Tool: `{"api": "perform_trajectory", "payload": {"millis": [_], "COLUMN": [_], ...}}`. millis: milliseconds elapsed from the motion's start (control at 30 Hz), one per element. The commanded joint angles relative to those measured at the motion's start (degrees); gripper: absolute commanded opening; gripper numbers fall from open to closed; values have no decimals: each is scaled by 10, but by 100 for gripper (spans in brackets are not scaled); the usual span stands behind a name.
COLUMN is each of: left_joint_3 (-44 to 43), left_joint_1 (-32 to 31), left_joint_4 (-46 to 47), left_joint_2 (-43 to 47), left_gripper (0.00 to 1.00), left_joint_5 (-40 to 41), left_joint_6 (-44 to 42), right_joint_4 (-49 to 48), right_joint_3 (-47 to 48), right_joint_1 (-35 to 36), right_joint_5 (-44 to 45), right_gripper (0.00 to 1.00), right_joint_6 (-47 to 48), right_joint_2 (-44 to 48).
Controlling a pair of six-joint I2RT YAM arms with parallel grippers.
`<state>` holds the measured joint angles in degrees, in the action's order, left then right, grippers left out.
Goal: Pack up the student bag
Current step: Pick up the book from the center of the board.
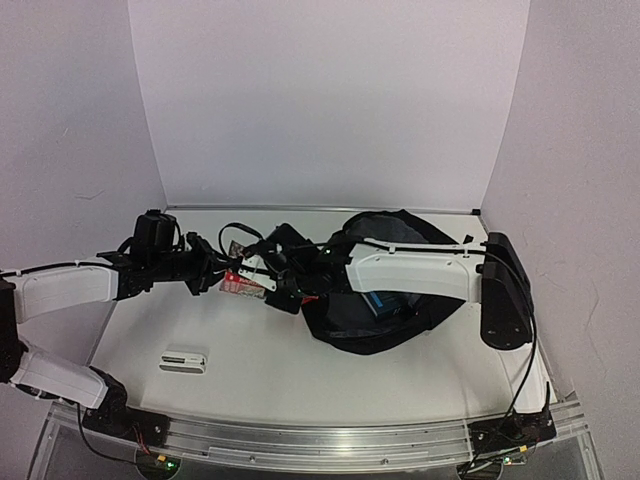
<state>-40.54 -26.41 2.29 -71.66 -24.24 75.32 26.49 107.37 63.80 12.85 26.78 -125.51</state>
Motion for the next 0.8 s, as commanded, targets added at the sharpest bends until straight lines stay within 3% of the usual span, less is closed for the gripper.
{"api": "perform_trajectory", "payload": {"millis": [0,100,233,333,500,767], "left_joint_3": [-47,-46,-37,-13,26,69], "left_joint_1": [-5,-4,-4,-4,-4,-54], "left_joint_4": [61,72,74,109,194,415], "left_joint_2": [6,10,45,86,102,15], "left_gripper": [13,36,77,96,100,100], "left_joint_5": [-7,11,70,120,140,137], "left_joint_6": [-20,-39,-63,-74,-85,-64], "right_joint_4": [-15,-13,3,9,7,-55], "right_joint_3": [25,24,51,70,100,62], "right_joint_1": [1,-9,-46,-100,-206,-253], "right_joint_5": [8,-36,-91,-175,-368,-423], "right_gripper": [0,0,0,0,0,0], "right_joint_6": [-35,-75,-147,-236,-417,-562], "right_joint_2": [13,39,65,88,104,158]}}
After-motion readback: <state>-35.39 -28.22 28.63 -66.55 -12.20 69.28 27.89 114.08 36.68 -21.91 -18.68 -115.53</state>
